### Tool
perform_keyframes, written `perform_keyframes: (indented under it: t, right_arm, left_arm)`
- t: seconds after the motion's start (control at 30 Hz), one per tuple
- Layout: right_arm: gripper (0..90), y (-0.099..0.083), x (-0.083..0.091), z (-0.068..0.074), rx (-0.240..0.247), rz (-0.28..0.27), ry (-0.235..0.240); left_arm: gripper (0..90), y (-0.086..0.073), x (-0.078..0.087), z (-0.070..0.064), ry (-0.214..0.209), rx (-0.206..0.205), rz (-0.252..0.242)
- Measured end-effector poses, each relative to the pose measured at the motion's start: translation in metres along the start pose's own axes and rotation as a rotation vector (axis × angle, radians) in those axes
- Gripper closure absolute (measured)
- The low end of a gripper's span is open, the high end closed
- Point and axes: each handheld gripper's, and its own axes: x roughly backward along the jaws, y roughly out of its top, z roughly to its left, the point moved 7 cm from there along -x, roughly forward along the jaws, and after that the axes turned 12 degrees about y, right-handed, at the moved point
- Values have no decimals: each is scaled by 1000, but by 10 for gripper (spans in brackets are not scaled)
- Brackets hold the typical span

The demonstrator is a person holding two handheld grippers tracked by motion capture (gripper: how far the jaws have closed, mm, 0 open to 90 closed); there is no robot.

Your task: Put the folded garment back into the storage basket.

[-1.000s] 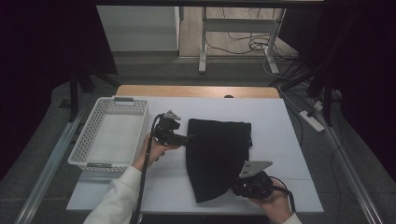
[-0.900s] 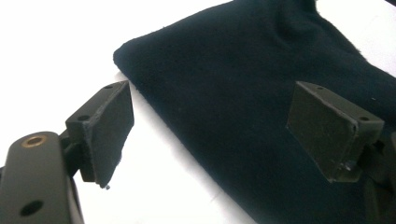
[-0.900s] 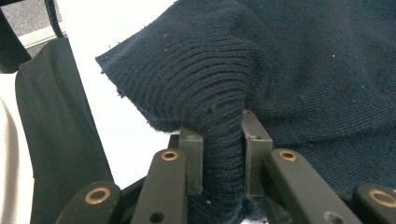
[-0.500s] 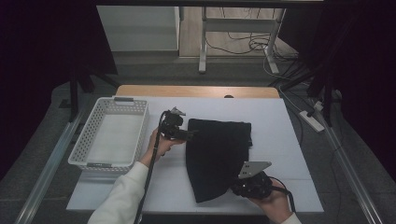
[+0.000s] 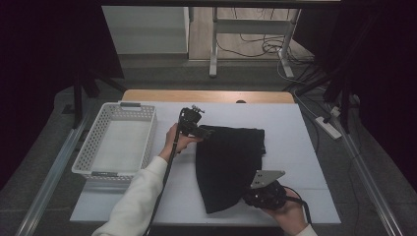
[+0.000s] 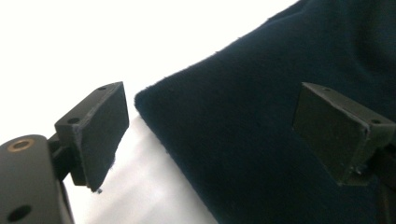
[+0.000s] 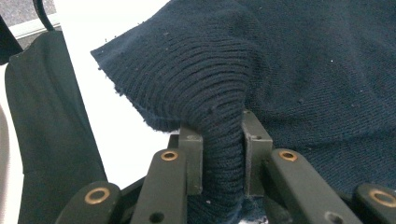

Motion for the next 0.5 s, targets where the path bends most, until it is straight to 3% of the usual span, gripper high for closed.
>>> perform_keyframes:
  t: [0.4,0.5]
  right_arm:
    - [741,-1,-2,0,11,10,-1]
    - [741,-1,-2,1,17,13,-3]
  left_arm:
    - [105,4,-24,0,17,-7,45]
    - [99,0,-28,3,25,11,70]
